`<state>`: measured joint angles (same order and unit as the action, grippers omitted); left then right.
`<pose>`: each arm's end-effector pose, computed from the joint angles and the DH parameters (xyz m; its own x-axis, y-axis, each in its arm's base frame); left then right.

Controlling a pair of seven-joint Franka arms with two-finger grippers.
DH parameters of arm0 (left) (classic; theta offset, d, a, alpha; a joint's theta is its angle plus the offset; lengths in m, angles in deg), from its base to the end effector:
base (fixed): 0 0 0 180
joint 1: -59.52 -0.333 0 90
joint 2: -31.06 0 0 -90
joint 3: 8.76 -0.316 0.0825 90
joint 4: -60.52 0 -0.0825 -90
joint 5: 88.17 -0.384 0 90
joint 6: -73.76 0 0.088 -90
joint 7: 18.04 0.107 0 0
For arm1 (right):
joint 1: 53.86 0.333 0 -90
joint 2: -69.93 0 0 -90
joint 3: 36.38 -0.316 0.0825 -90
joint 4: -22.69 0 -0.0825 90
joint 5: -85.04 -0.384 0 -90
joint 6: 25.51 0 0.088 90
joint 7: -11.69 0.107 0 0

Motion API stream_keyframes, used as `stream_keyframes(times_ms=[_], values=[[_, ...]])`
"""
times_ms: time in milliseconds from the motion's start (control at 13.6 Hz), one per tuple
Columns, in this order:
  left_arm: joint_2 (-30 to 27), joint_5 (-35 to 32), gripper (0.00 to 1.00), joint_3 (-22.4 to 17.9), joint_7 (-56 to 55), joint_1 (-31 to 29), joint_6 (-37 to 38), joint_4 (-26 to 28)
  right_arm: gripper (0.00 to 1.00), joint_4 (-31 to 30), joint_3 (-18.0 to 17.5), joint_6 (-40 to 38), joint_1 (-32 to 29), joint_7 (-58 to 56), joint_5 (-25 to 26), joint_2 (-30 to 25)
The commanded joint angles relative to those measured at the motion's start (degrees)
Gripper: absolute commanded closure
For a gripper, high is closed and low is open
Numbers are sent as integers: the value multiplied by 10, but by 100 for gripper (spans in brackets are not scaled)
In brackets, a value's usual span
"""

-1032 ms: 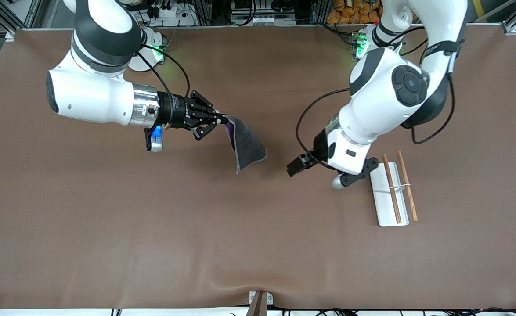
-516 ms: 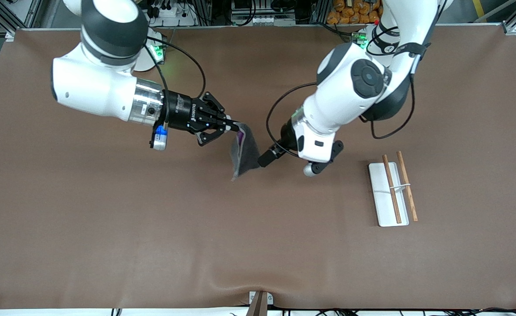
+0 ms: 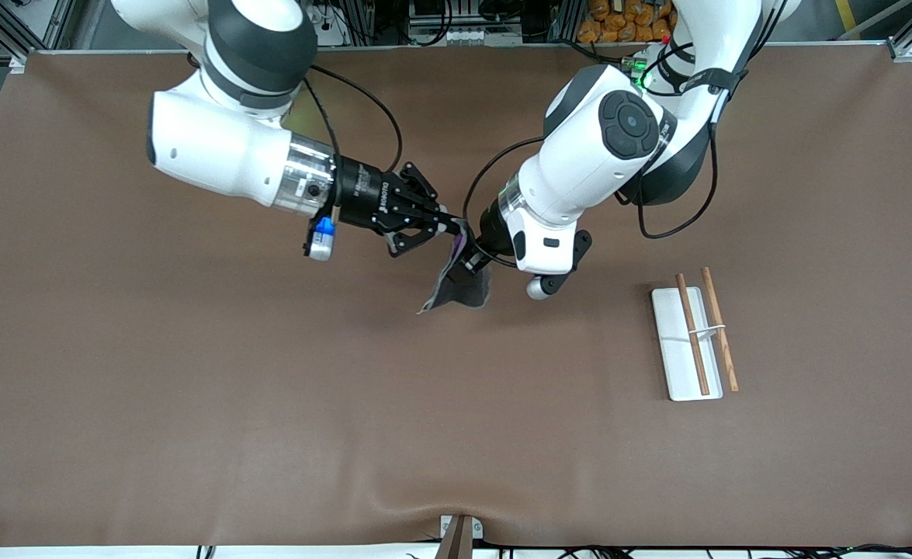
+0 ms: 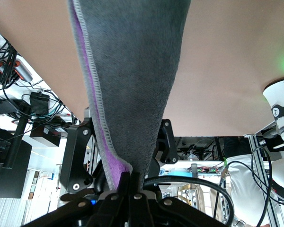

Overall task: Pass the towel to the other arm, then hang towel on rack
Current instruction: 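Grasp the hanging towel with the left gripper below the right gripper, then carry the towel to the rack while the right gripper opens, withdraws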

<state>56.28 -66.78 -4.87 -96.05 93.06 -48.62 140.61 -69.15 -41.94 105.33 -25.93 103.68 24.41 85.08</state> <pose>0.5659 -0.4415 0.4894 0.6499 0.6903 -0.3178 0.7586 -0.5640 0.3262 0.5604 0.3864 0.5335 0.0109 -0.5301 -0.8479 -0.9979 0.0479 -0.0428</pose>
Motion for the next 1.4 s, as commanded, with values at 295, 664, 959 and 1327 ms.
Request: stream_keyframes(times_ms=[295, 664, 959, 1327], values=[[-8, 1, 100, -7, 11, -14, 21, -9, 100, 23, 7, -1, 9, 15, -4, 13], [-26, 1, 100, -7, 84, -68, 73, -10, 82, 23, 7, -3, 6, 27, -6, 13], [-30, 1, 100, -8, 217, -134, 135, -8, 0, 19, 8, -9, 4, 35, 35, 12], [-19, 2, 100, -8, 373, -228, 198, -5, 0, 29, 13, -166, -59, 8, 106, -11]])
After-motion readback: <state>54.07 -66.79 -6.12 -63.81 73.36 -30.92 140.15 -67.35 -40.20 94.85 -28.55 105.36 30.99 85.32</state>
